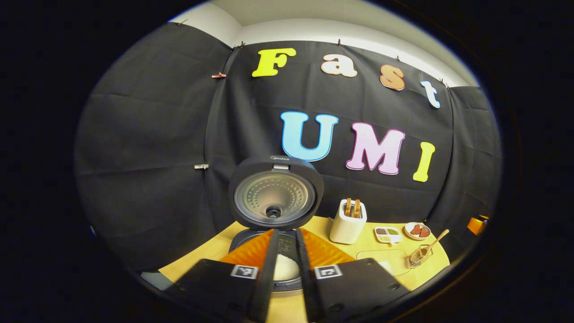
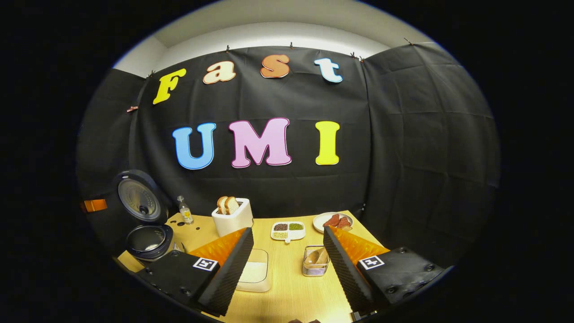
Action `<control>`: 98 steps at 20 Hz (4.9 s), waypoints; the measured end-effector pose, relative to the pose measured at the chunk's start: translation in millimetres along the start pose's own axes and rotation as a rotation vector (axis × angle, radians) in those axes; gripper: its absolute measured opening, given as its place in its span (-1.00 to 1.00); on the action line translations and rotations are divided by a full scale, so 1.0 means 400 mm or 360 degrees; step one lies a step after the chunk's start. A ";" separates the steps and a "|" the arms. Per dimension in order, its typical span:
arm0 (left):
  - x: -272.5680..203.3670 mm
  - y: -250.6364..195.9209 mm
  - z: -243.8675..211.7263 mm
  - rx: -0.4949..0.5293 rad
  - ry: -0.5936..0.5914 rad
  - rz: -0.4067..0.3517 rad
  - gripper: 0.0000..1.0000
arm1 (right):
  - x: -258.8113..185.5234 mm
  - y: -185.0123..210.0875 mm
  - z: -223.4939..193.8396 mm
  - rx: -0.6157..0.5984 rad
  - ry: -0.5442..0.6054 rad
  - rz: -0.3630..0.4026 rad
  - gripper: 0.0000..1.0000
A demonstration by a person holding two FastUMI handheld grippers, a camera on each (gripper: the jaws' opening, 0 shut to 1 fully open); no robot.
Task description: Close the left gripper, press the button to open the rice cooker; take a wooden spoon from the chopstick holder with the right hand, scoop a spoonful of rice and pour it into the rice cooker, then put the wooden spoon back into the chopstick holder.
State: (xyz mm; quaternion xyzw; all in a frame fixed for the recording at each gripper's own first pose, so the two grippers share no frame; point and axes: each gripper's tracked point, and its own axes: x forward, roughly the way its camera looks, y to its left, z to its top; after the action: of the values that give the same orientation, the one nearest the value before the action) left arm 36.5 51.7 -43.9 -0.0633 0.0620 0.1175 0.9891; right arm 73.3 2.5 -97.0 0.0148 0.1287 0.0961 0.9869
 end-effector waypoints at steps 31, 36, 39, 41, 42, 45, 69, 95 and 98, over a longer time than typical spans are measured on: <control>-0.062 -0.343 -0.240 0.0073 0.0381 0.0273 0.91 | 0.558 -0.356 -0.430 0.0433 0.0666 -0.0106 0.97; -0.057 -0.414 -0.285 0.0124 0.0445 0.0175 0.91 | 0.595 -0.341 -0.466 0.0601 0.0742 -0.0125 0.34; -0.058 -0.458 -0.313 0.0086 0.0488 0.0098 0.92 | 0.594 -0.337 -0.474 0.0670 0.0791 -0.0151 -0.28; -0.055 -0.468 -0.323 0.0075 0.0501 0.0077 0.92 | 0.588 -0.341 -0.469 0.0673 0.0806 -0.0171 -0.61; -0.054 -0.472 -0.324 0.0068 0.0503 0.0068 0.92 | 0.589 -0.334 -0.469 0.0700 0.0813 -0.0160 -0.60; -0.053 -0.455 -0.322 0.0040 0.0499 0.0051 0.92 | 0.585 -0.321 -0.463 0.0684 0.0822 -0.0137 -0.72; -0.114 -0.104 -0.311 0.0028 0.0375 -0.0097 0.91 | 0.345 0.117 -0.128 0.0265 0.0439 0.0203 -0.79; -0.092 0.058 -0.462 0.0009 0.0570 -0.0030 0.91 | 0.355 0.328 -0.527 0.0200 0.0712 0.0161 -0.78; -0.082 0.071 -0.451 -0.0070 0.0565 -0.0004 0.92 | 0.349 0.379 -0.540 0.0383 0.0788 0.0172 -0.78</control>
State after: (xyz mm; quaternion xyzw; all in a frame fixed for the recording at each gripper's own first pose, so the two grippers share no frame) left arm -21.3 46.4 -219.9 -0.1047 0.2329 0.1045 0.9612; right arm 122.0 179.0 -332.7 0.1149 0.3755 0.1332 0.9100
